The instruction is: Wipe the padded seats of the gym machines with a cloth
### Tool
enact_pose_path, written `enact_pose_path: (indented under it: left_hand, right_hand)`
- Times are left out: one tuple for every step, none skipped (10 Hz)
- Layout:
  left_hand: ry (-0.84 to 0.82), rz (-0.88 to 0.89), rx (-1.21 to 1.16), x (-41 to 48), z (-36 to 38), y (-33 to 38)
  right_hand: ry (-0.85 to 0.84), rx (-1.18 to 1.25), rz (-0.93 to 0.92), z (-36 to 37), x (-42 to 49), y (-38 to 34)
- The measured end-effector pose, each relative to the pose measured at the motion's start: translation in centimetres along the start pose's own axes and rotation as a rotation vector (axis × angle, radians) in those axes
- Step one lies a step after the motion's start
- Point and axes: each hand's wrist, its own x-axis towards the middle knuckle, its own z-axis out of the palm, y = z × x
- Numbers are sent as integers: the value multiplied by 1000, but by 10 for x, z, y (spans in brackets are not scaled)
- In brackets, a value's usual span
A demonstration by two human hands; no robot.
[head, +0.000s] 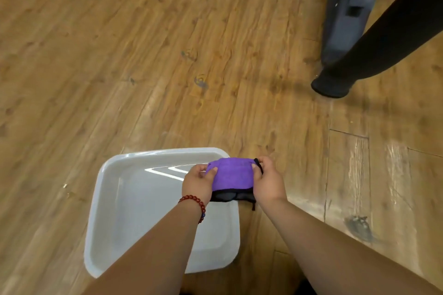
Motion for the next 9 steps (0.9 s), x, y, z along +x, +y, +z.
enact_pose_path:
  left_hand:
    - [4, 20, 8, 12, 14, -14]
    - [-5, 12, 66, 22, 22, -24]
    - [-17, 3, 159, 27, 26, -30]
    - [2, 0, 162, 30, 26, -32]
    - [26, 26, 117, 31, 27, -29]
    - [41, 75, 150, 30, 30, -28]
    - [54, 140, 202, 29, 30, -28]
    - [48, 234, 281, 27, 27, -29]
    - [98, 354, 401, 25, 24, -26]
  right_hand:
    - [-4, -29, 3, 13, 9, 20]
    - [-40, -65, -9, 23, 15, 30]
    - [-76, -95, -43, 29, 17, 34]
    - [-100, -149, -72, 29, 17, 35]
    - [-105, -170, -69, 27, 19, 36]
    - [-102, -201, -96, 27, 21, 38]
    - [-109, -226, -99, 27, 23, 40]
    - [-95, -257, -129, 25, 24, 39]
    - [-60, -285, -154, 20, 21, 30]
